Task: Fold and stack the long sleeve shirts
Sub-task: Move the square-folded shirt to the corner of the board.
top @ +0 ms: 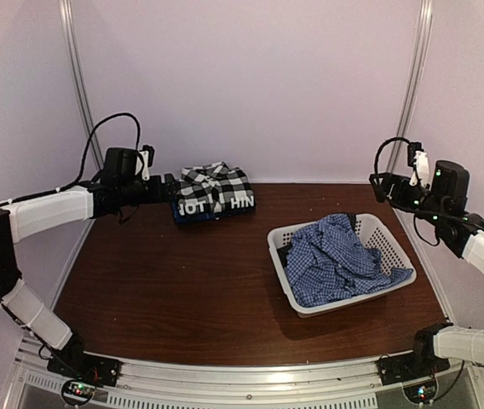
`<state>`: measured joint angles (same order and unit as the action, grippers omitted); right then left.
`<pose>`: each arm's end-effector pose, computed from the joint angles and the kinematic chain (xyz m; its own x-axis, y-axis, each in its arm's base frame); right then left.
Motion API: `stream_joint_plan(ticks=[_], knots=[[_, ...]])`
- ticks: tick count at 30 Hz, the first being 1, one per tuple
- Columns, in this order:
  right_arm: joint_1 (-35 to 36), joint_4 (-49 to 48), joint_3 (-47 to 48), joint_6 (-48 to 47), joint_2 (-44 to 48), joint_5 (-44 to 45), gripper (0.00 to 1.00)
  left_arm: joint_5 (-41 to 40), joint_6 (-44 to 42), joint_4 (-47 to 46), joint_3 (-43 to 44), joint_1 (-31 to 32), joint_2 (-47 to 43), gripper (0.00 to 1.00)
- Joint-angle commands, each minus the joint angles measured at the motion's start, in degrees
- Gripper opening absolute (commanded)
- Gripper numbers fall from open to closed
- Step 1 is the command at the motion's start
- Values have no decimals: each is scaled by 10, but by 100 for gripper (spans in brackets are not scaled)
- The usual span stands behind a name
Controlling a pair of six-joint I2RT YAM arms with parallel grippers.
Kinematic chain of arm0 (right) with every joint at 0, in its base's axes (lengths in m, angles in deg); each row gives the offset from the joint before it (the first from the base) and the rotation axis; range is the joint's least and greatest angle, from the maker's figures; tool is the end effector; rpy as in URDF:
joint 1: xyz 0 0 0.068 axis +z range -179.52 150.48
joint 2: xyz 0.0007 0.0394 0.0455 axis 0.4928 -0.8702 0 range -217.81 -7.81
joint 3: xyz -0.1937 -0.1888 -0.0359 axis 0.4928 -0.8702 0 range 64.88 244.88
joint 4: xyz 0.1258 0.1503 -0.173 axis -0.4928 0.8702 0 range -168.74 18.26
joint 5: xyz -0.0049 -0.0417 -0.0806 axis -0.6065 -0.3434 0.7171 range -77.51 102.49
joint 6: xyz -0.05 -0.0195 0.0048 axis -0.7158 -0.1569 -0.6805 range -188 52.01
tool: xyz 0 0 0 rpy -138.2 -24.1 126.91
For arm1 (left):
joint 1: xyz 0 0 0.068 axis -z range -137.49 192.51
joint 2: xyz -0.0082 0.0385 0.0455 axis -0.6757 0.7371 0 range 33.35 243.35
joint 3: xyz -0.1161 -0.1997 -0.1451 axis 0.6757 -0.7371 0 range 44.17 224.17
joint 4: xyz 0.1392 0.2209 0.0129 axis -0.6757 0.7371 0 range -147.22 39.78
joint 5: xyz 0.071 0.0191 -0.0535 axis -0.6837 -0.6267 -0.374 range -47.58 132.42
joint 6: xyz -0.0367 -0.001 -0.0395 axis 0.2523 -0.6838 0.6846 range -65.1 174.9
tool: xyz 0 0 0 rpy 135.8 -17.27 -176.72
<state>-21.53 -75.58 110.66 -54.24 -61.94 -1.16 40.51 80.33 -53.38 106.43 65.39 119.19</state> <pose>0.2194 0.0393 0.3296 -0.2786 0.1943 -0.9405 -0.3066 0.9101 0.2788 0.3199 -0.1336 0.2833 -0.5383 -0.2386 -0.8082 0.1441 0.9189 -0.3673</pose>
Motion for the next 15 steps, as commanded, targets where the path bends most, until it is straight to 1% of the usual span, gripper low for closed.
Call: stream_joint_plan(ticks=[1, 5, 8, 11, 13, 15], knots=[[0, -19, -13, 18, -9, -28, 100, 58, 13, -14, 97, 5, 110, 98], [1, -24, -25, 24, -12, -36, 100, 76, 1, -4, 215, 18, 241, 97], [1, -28, -30, 25, -15, -41, 100, 71, -9, 25, 333, 26, 337, 95], [0, -28, -33, 25, -19, -45, 100, 34, -23, 57, 440, 37, 427, 94], [1, -28, -35, 25, -21, -49, 100, 28, -31, 84, 518, 43, 498, 94], [2, -28, -38, 25, -22, -51, 100, -15, -38, 131, 604, 49, 559, 94]])
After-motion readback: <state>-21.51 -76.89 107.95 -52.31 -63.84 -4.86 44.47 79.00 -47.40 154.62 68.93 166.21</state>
